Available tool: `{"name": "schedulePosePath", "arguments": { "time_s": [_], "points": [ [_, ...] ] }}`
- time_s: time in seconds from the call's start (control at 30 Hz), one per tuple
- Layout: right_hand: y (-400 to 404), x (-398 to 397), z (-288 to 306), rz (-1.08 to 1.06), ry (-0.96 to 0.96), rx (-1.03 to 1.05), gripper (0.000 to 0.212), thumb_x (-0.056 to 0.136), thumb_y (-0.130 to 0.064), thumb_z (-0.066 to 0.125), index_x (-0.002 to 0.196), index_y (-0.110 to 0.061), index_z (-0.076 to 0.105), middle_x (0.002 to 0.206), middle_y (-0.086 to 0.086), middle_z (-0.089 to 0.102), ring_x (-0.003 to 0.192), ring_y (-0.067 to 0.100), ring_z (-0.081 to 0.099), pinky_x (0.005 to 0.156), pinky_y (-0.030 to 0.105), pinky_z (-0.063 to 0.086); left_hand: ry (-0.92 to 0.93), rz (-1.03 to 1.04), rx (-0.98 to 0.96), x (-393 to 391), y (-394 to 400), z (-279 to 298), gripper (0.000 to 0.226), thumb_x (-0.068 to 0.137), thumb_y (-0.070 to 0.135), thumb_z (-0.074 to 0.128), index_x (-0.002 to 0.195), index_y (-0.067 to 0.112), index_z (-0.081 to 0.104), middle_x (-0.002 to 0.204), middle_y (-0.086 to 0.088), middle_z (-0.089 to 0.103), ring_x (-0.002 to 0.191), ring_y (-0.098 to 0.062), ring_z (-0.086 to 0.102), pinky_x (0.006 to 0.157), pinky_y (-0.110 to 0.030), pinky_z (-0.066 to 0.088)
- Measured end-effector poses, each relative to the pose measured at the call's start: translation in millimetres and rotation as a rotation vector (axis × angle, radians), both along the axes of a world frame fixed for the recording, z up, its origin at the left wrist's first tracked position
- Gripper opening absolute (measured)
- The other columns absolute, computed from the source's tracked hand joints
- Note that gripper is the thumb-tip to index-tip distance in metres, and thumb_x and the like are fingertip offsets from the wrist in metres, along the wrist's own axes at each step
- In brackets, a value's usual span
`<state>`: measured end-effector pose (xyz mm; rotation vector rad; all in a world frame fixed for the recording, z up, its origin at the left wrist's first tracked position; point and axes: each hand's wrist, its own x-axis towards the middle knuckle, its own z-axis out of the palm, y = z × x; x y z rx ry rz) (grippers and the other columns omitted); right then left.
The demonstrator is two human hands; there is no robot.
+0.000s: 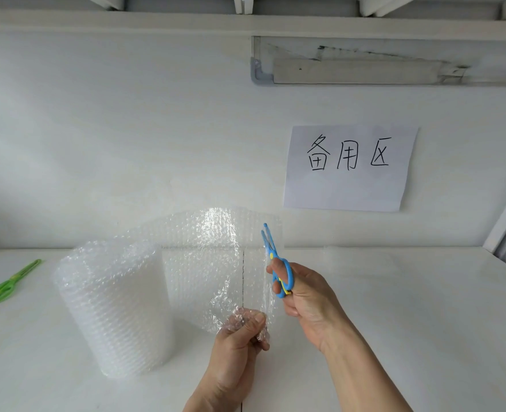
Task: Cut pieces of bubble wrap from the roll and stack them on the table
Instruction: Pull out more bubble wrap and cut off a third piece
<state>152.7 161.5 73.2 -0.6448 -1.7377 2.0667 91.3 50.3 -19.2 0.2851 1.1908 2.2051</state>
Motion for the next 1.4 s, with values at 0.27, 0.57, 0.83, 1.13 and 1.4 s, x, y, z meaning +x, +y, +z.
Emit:
{"name": "schedulePosePath", "arguments": {
  "time_s": [0.27, 0.57, 0.83, 1.13, 1.4],
  "points": [
    [3, -5, 7, -0.038, 0.034, -0.031, 0.079, 0.055, -0.057, 0.075, 0.1, 0.007, 0.065, 0.065, 0.002, 0.053, 0.044, 0.007, 0.032, 0.042, 0.018, 0.023, 0.012, 0.001, 0.006, 0, 1, 0, 0.016, 0.07, 0.003, 0.075, 0.061, 0.012, 0.066, 0.058, -0.012, 0.045, 0.051, -0.021, 0.045, 0.055, -0.031, 0.037],
    [6, -10, 14, -0.072, 0.059, -0.064, 0.078, 0.054, -0.059, 0.075, 0.101, 0.003, 0.068, 0.065, 0.0, 0.055, 0.043, 0.005, 0.034, 0.042, 0.018, 0.023, 0.019, -0.002, -0.005, -2, 2, -4, 0.013, 0.068, 0.01, 0.071, 0.069, 0.004, 0.059, 0.057, -0.013, 0.046, 0.051, -0.022, 0.044, 0.054, -0.03, 0.037],
    [9, -14, 19, -0.089, 0.063, -0.055, 0.056, 0.065, -0.056, 0.074, 0.093, -0.008, 0.07, 0.064, -0.001, 0.054, 0.04, 0.005, 0.032, 0.046, 0.023, 0.019, 0.013, -0.013, -0.003, -2, 2, -4, 0.017, 0.067, 0.01, 0.07, 0.073, 0.002, 0.057, 0.056, -0.013, 0.046, 0.049, -0.021, 0.046, 0.053, -0.029, 0.038],
    [13, -17, 24, -0.102, 0.061, -0.054, 0.048, 0.071, -0.052, 0.073, 0.093, -0.009, 0.069, 0.063, -0.001, 0.054, 0.041, 0.005, 0.029, 0.048, 0.024, 0.017, 0.025, -0.018, 0.009, -1, 2, -4, 0.009, 0.068, 0.009, 0.07, 0.065, 0.007, 0.062, 0.056, -0.009, 0.047, 0.05, -0.018, 0.046, 0.053, -0.029, 0.037],
    [14, -17, 27, -0.08, 0.074, -0.043, 0.057, 0.059, -0.059, 0.072, 0.09, -0.012, 0.068, 0.063, -0.002, 0.055, 0.041, 0.006, 0.028, 0.047, 0.024, 0.017, 0.05, -0.025, -0.009, -1, 1, -6, 0.013, 0.071, 0.012, 0.07, 0.069, 0.007, 0.059, 0.056, -0.007, 0.047, 0.054, -0.019, 0.044, 0.056, -0.028, 0.037]
  ]
}}
